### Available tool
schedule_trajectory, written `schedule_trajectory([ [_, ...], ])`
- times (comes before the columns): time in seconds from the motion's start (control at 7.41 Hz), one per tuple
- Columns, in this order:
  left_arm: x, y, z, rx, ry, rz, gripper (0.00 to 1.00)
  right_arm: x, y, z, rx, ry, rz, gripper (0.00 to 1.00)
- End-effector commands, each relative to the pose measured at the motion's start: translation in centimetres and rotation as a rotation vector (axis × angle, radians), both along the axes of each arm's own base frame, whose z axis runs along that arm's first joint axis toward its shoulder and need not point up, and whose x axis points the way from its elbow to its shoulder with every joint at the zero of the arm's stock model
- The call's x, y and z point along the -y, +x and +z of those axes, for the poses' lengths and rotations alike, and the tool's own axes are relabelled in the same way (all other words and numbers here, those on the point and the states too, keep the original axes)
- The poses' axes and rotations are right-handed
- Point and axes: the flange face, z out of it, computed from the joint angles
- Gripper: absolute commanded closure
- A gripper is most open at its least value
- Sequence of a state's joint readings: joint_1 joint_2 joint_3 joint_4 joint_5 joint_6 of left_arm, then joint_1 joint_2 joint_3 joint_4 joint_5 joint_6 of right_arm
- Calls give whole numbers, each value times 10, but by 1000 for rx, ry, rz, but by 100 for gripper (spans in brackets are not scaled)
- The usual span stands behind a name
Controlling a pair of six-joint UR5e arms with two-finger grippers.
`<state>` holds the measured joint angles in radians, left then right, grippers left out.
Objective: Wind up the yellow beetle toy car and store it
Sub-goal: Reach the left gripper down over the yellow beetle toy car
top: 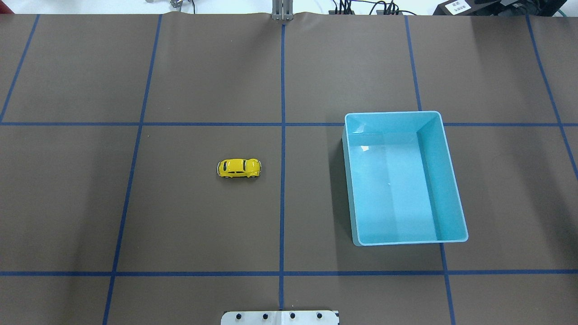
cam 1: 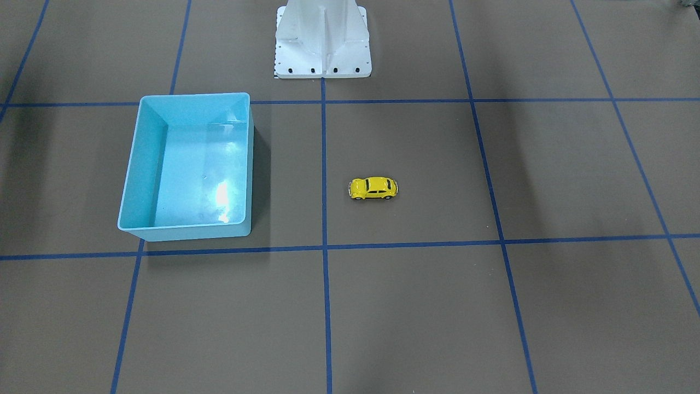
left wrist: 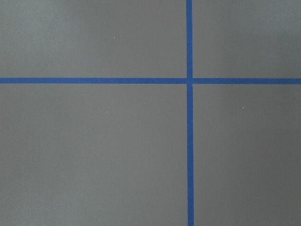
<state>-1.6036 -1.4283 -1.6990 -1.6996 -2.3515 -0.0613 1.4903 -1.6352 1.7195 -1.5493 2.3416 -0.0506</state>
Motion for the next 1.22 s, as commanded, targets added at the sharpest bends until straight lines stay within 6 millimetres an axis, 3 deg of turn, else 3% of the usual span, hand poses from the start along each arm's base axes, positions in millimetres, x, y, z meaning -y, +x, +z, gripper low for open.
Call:
schedule_trajectory([
  [0.0,0,0,-3,-1,17,4,0,-1,0,1,-1,-1,1,0],
  [0.68,7,4,-7,-4,29,13,0,0,0,0,-1,1,2,0],
  [0.81,8,9,-15,-44,58,31,0,0,0,0,1,-3,5,0],
  [1.08,40,42,-56,-91,136,96,0,-1,0,1,-1,-4,5,0],
])
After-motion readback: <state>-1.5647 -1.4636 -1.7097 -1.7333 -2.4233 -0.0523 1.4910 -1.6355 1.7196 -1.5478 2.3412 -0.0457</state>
